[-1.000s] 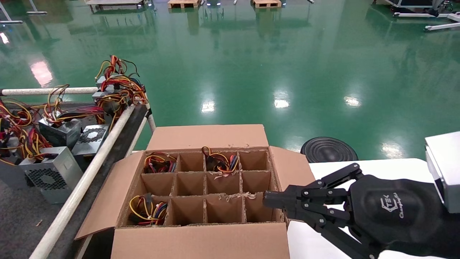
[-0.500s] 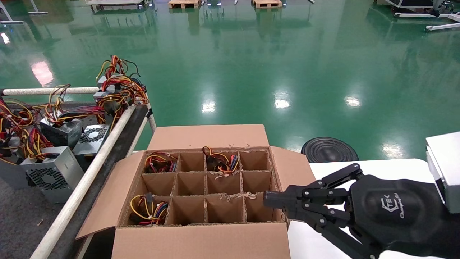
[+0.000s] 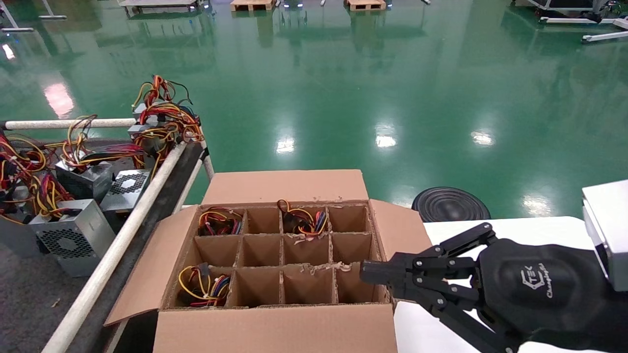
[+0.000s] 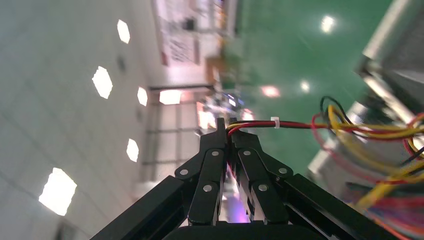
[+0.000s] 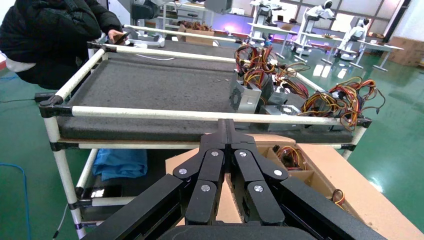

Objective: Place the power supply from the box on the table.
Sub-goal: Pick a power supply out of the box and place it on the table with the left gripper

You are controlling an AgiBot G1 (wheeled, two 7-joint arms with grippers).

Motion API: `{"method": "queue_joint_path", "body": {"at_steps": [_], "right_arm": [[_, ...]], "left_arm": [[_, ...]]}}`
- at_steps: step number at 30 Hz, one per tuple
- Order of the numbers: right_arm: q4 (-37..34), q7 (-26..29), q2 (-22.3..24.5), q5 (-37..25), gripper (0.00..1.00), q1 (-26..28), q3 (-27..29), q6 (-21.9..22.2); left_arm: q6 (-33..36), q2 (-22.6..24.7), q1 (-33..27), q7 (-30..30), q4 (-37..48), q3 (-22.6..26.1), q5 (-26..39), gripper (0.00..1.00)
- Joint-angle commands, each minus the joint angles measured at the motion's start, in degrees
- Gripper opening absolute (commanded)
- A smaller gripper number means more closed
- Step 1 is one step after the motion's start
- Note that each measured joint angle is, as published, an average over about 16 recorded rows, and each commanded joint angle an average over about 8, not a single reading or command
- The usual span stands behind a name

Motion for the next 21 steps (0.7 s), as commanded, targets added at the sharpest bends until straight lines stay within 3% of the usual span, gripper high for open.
{"method": "queue_joint_path", "body": {"at_steps": [1, 11, 21], "right_arm": [[0.0, 0.0, 0.0, 0.0, 0.0, 0.0, 0.0, 0.0], [0.0, 0.0, 0.0, 0.0, 0.0, 0.0, 0.0, 0.0], [0.0, 0.0, 0.0, 0.0, 0.0, 0.0, 0.0, 0.0]], "left_arm": [[2.59, 1.05, -1.87, -3.45, 0.49, 1.76, 3.77, 0.0], [10.31, 6.16, -4.48, -9.43, 4.92, 5.81, 9.93, 0.0], [14.65, 9.2, -4.19, -7.98, 11.09, 5.4, 11.6, 0.0]]}}
